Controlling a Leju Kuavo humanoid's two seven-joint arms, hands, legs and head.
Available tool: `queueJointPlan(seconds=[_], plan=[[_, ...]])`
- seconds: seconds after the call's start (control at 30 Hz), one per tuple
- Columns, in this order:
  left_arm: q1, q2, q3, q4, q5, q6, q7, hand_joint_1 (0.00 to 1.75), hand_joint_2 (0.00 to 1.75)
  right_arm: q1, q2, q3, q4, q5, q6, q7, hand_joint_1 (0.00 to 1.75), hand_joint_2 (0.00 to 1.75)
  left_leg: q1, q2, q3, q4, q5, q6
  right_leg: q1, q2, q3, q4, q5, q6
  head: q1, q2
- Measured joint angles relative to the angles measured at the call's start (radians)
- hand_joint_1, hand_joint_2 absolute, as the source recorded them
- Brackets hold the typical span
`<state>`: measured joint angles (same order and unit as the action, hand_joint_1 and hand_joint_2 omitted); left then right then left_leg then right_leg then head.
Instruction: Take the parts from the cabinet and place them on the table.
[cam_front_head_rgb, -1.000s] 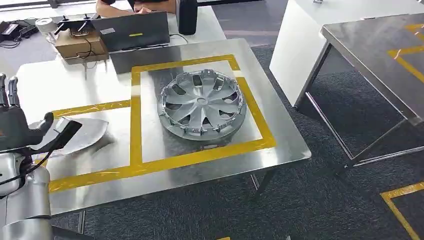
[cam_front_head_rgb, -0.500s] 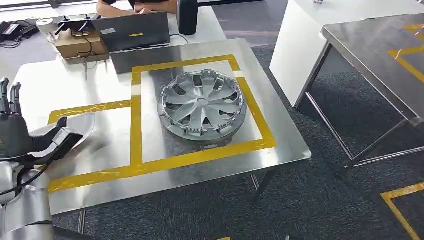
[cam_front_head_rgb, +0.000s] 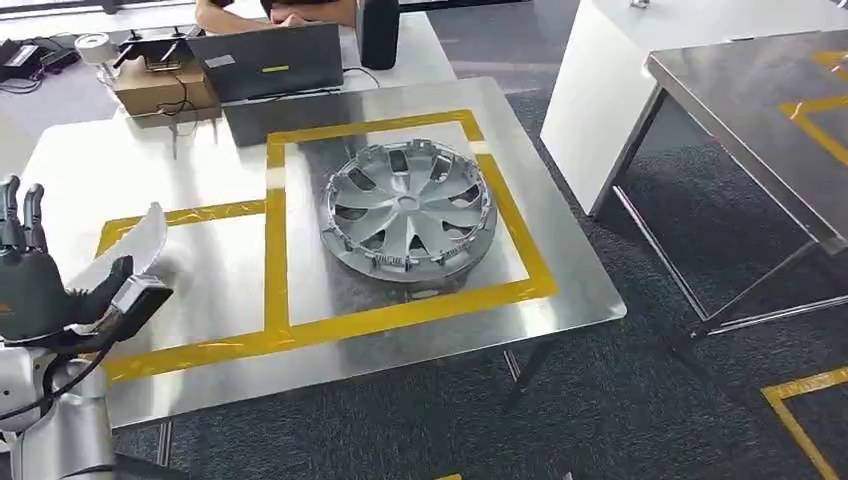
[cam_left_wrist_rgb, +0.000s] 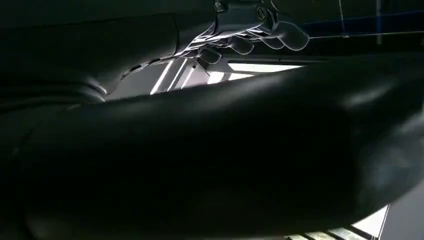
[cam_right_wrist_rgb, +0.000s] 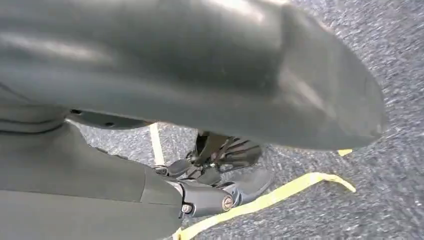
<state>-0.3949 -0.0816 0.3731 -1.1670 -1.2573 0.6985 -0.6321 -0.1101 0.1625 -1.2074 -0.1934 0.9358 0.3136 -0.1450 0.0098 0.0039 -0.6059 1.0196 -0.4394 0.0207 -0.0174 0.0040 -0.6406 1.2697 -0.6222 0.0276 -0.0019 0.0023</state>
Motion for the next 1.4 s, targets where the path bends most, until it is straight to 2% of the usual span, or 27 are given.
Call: queueJointPlan(seconds=[0.07,0.1,0.13,0.23,0.27,0.33,0.4,0.43,0.5,0.57,0.6,0.63,0.7,0.77,0.8,0.83,0.9,0.93,0.97,1.03,1.07,1.1,1.13,1.27,1.3,1.33,1.4], plan=[[0.012,0.001,0.0,-0.016,0.011,0.0,-0.003,0.0,0.0,-0.002,0.0,0.001,0.0,0.006,-0.001,0.001,0.0,0.0,0.007,-0.002,-0.004,0.01,-0.002,-0.011,-0.007,-0.001,0.082,-0.175,0.096,0.004,0.0,0.0],[0.018,0.003,0.0,-0.024,0.017,0.0,-0.005,0.0,0.0,-0.004,0.0,0.003,0.0,0.008,-0.002,0.001,0.0,0.0,0.007,-0.003,-0.007,0.014,-0.001,-0.021,-0.008,0.0,0.113,-0.241,0.085,0.007,0.0,0.0],[0.023,0.008,0.001,-0.033,0.024,0.0,-0.009,0.0,0.0,-0.005,0.003,0.006,0.001,0.008,-0.002,0.003,0.0,0.0,0.004,-0.007,-0.011,0.015,0.003,-0.03,0.002,0.007,0.106,-0.228,0.106,-0.005,0.0,0.0],[0.034,0.016,0.001,-0.043,0.043,0.0,-0.021,0.0,0.0,-0.009,0.003,0.011,0.001,0.009,-0.003,0.008,0.0,0.0,0.005,-0.009,-0.015,0.009,0.018,-0.056,0.004,0.008,0.092,-0.229,0.106,-0.03,0.001,0.0],[0.039,0.021,0.001,-0.045,0.048,0.0,-0.024,0.0,0.0,-0.008,0.003,0.014,0.001,0.009,-0.003,0.01,0.0,0.0,0.008,-0.01,-0.018,0.01,0.019,-0.064,0.0,0.005,0.087,-0.237,0.117,-0.045,0.0,0.0],[0.045,0.028,0.001,-0.048,0.051,0.0,-0.029,0.0,0.0,-0.011,0.003,0.016,0.001,0.01,-0.005,0.01,0.0,0.0,0.01,-0.007,-0.047,0.078,-0.063,-0.069,0.0,0.002,0.073,-0.238,0.131,-0.06,-0.003,0.0],[0.047,0.033,0.001,-0.048,0.058,0.0,-0.029,0.0,0.0,-0.011,0.003,0.017,0.001,0.01,-0.006,0.01,0.0,0.0,0.01,-0.008,-0.098,0.237,-0.161,-0.075,0.004,0.0,0.05,-0.236,0.147,-0.065,-0.004,0.0],[0.05,0.034,0.001,-0.048,0.059,0.0,-0.029,0.0,0.0,-0.011,0.003,0.017,0.001,0.01,-0.006,0.01,0.0,0.0,0.01,-0.008,-0.112,0.294,-0.182,-0.075,0.007,0.0,0.039,-0.236,0.155,-0.065,-0.004,0.0],[0.057,0.035,0.001,-0.048,0.059,0.0,-0.031,0.0,0.0,-0.011,0.003,0.017,0.001,0.01,-0.006,0.01,0.0,0.0,0.009,-0.008,-0.077,0.282,-0.153,-0.071,0.011,-0.001,0.019,-0.235,0.17,-0.065,-0.004,0.0],[0.056,0.035,0.001,-0.05,0.063,0.0,-0.037,0.0,0.0,-0.012,0.004,0.017,0.001,0.01,-0.006,0.011,0.0,0.0,0.008,-0.008,0.032,0.126,-0.09,-0.06,0.013,-0.001,0.003,-0.234,0.184,-0.061,-0.004,0.0],[0.055,0.035,0.001,-0.052,0.064,0.0,-0.039,0.0,0.0,-0.013,0.004,0.017,0.001,0.01,-0.006,0.011,0.0,0.0,0.005,-0.008,0.089,0.041,-0.086,-0.054,0.013,0.0,0.0,-0.233,0.19,-0.057,-0.004,0.0],[0.052,0.035,0.001,-0.054,0.063,0.0,-0.041,0.0,0.0,-0.013,0.004,0.018,0.001,0.01,-0.005,0.012,0.0,0.0,-0.002,-0.009,0.117,-0.002,-0.107,-0.05,0.016,0.001,-0.005,-0.233,0.197,-0.049,-0.003,0.0],[0.046,0.035,0.001,-0.056,0.058,0.0,-0.037,0.0,0.0,-0.014,0.004,0.018,0.001,0.012,0.0,0.015,0.0,0.0,-0.006,-0.011,0.1,-0.001,-0.092,-0.042,0.013,0.001,-0.001,-0.236,0.21,-0.037,-0.009,0.0],[0.043,0.035,0.001,-0.056,0.056,0.0,-0.031,0.0,0.0,-0.013,0.004,0.02,0.001,0.016,0.002,0.015,0.0,0.0,-0.002,-0.009,0.093,-0.007,-0.075,-0.023,0.016,0.002,-0.005,-0.245,0.223,-0.023,-0.009,0.0],[0.04,0.035,0.001,-0.056,0.056,0.0,-0.03,0.0,0.0,-0.014,0.004,0.021,0.001,0.017,0.003,0.016,0.0,0.0,0.001,-0.004,0.086,-0.01,-0.064,-0.016,0.01,0.003,-0.012,-0.231,0.201,-0.019,-0.009,0.0],[0.038,0.035,0.001,-0.056,0.056,0.0,-0.029,0.0,0.0,-0.014,0.004,0.021,0.001,0.017,0.003,0.018,0.0,0.0,0.002,-0.002,0.074,-0.01,-0.054,-0.007,0.011,0.0,-0.032,-0.188,0.143,-0.016,-0.005,0.0],[0.038,0.035,0.001,-0.055,0.053,0.0,-0.029,0.0,0.0,-0.016,0.004,0.021,0.001,0.017,0.003,0.02,0.0,0.0,0.001,-0.001,0.047,-0.009,-0.032,-0.003,0.009,0.001,-0.075,-0.048,0.034,-0.009,-0.003,0.0],[0.037,0.035,0.001,-0.055,0.048,0.0,-0.029,0.0,0.0,-0.017,0.004,0.021,0.001,0.017,0.003,0.023,0.0,0.0,0.001,0.0,0.031,-0.007,-0.021,-0.003,0.009,0.001,-0.091,0.023,0.005,-0.006,-0.003,0.0],[0.036,0.034,0.001,-0.052,0.044,0.0,-0.029,0.0,0.0,-0.018,0.004,0.021,0.001,0.016,0.005,0.024,0.0,0.0,0.001,0.0,0.016,-0.005,-0.011,-0.004,0.009,0.001,-0.092,0.062,0.007,-0.005,-0.003,0.0],[0.033,0.031,0.001,-0.049,0.037,0.0,-0.032,0.0,0.0,-0.019,0.004,0.021,0.001,0.013,0.006,0.027,0.0,0.0,0.001,0.0,-0.011,0.0,0.006,-0.008,0.009,0.0,-0.035,0.014,0.068,-0.006,-0.003,0.0],[0.03,0.028,0.001,-0.049,0.036,0.0,-0.032,0.0,0.0,-0.019,0.004,0.021,0.001,0.013,0.006,0.028,0.0,0.0,0.001,0.001,-0.023,0.005,0.014,-0.012,0.009,0.0,0.028,-0.071,0.103,-0.009,-0.003,0.0],[0.027,0.026,0.001,-0.049,0.034,0.0,-0.032,0.0,0.0,-0.022,0.003,0.021,0.001,0.011,0.006,0.028,0.0,0.0,0.001,0.001,-0.031,0.01,0.02,-0.016,0.009,0.0,0.092,-0.16,0.112,-0.014,-0.003,0.0],[0.025,0.023,0.001,-0.051,0.027,0.0,-0.029,0.0,0.0,-0.026,0.002,0.021,0.001,0.011,0.006,0.028,0.0,0.0,-0.003,0.002,-0.039,0.013,0.025,-0.022,0.013,0.0,0.139,-0.237,0.074,-0.021,-0.002,0.0],[0.021,0.019,-0.001,-0.049,0.041,0.0,-0.024,0.0,0.0,-0.028,0.002,0.021,0.001,0.006,0.006,0.026,0.0,0.0,-0.001,0.004,-0.038,0.002,0.057,-0.049,0.02,0.002,0.127,-0.249,0.097,-0.051,0.002,0.0],[0.021,0.019,-0.002,-0.047,0.054,0.0,-0.025,0.0,0.0,-0.028,0.003,0.021,0.001,0.006,0.008,0.025,0.0,0.0,0.002,0.003,-0.045,0.008,0.052,-0.055,0.013,-0.002,0.115,-0.257,0.113,-0.06,0.002,0.0],[0.021,0.019,-0.002,-0.045,0.061,0.0,-0.025,0.0,0.0,-0.028,0.003,0.021,0.001,0.006,0.008,0.025,0.0,0.0,0.002,0.0,-0.061,0.034,0.002,-0.06,0.013,-0.003,0.102,-0.258,0.124,-0.066,-0.001,0.0],[0.02,0.019,-0.004,-0.044,0.068,0.0,-0.021,0.0,0.0,-0.027,0.003,0.021,0.001,0.005,0.007,0.023,0.0,0.0,0.004,-0.001,-0.096,0.17,-0.124,-0.069,0.013,-0.004,0.074,-0.258,0.145,-0.071,-0.004,0.0]])
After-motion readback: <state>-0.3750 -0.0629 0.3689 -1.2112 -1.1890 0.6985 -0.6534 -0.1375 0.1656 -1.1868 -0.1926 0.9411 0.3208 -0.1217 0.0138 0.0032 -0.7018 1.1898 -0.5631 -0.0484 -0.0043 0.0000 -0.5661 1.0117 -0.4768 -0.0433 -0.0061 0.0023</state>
